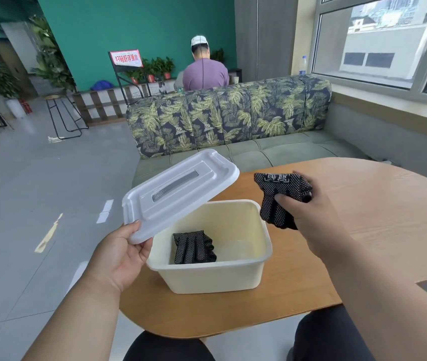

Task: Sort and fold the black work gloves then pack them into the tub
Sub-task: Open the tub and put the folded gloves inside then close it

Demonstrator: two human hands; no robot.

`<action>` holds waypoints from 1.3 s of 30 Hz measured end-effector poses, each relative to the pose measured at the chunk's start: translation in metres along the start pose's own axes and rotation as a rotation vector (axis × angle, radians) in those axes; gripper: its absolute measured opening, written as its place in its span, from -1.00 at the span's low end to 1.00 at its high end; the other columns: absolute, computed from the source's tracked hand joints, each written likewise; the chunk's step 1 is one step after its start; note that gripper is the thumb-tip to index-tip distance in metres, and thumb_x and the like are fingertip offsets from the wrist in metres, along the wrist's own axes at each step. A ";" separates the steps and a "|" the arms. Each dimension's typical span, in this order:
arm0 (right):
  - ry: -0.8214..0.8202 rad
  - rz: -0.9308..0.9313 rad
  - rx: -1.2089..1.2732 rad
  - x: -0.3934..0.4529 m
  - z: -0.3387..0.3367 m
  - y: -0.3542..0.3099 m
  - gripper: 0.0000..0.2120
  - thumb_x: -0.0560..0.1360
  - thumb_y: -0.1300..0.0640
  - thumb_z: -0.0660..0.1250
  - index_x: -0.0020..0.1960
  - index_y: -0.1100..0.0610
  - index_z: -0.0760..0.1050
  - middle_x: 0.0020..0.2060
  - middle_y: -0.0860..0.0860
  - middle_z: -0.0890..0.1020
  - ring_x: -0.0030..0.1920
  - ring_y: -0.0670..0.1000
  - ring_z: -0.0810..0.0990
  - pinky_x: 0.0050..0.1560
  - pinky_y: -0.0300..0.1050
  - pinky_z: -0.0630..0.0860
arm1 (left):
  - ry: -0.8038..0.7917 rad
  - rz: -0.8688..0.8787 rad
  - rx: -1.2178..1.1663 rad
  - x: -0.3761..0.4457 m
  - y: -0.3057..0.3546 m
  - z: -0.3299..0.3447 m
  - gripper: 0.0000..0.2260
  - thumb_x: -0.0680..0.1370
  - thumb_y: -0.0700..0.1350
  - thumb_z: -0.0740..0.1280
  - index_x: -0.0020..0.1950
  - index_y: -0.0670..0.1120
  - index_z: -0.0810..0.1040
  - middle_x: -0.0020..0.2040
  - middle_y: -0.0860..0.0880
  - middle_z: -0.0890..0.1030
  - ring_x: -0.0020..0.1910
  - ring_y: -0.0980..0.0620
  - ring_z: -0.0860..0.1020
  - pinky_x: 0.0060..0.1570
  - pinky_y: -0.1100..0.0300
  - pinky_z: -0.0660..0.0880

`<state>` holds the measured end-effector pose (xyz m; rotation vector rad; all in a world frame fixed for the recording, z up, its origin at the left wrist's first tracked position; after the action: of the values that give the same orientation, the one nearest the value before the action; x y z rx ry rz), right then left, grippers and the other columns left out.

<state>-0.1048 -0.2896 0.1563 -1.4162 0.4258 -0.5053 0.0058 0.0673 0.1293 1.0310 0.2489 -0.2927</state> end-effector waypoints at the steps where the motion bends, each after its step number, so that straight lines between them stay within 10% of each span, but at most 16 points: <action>1: -0.041 0.002 0.021 -0.001 0.010 -0.005 -0.49 0.51 0.23 0.52 0.36 -0.11 0.47 0.04 -0.01 0.70 -0.07 -0.01 0.75 -0.20 0.05 0.71 | -0.003 0.002 -0.002 -0.001 0.000 0.000 -0.67 0.67 -0.18 0.31 0.44 -0.18 0.52 0.02 -0.05 0.72 -0.23 0.10 0.71 -0.37 0.30 0.61; 18: -0.266 0.657 -0.326 0.005 0.121 0.060 -0.63 0.26 0.33 0.43 0.07 0.28 0.54 0.04 0.31 0.68 -0.01 0.36 0.71 -0.01 0.36 0.66 | 0.031 0.013 -0.139 -0.009 0.017 -0.005 -0.79 0.67 -0.20 0.31 0.29 -0.14 0.60 0.10 -0.07 0.74 -0.12 0.08 0.67 -0.32 0.31 0.60; 22: -0.231 0.668 -0.467 0.016 0.127 0.068 -0.83 0.36 0.32 0.41 -0.06 0.27 0.50 0.17 0.24 0.61 0.17 0.28 0.61 0.24 0.26 0.59 | -0.024 -0.003 -0.129 -0.009 0.013 0.011 -0.82 0.67 -0.21 0.29 0.24 -0.12 0.61 -0.05 -0.05 0.75 -0.23 0.08 0.71 -0.26 0.24 0.63; 28: -0.283 0.614 -0.672 0.028 0.132 0.073 -0.80 0.48 0.34 0.34 0.08 0.25 0.44 0.28 0.24 0.51 0.33 0.31 0.50 0.35 0.13 0.51 | -0.067 -0.077 -0.097 -0.003 -0.001 0.026 -0.83 0.70 -0.16 0.23 0.10 0.01 0.60 -0.11 0.04 0.75 -0.07 0.08 0.66 0.39 -0.16 0.38; 39: -0.374 0.586 -0.860 0.035 0.134 0.088 -0.86 0.61 0.31 0.26 0.15 0.30 0.47 0.15 0.17 0.39 0.19 0.17 0.39 0.24 0.00 0.41 | -0.076 -0.160 -0.047 0.014 -0.020 0.029 -0.85 0.69 -0.12 0.24 0.12 0.01 0.60 -0.01 0.04 0.71 0.00 0.09 0.61 0.45 -0.05 0.23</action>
<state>0.0064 -0.1922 0.0841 -2.0365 0.7639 0.4850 0.0139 0.0306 0.1227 0.9528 0.2693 -0.4679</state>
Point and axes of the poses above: each hand's wrist, its own x-axis towards the middle knuckle, its own z-axis out of the palm, y = z × x, the point moved 4 cm from there along x, towards the middle knuckle
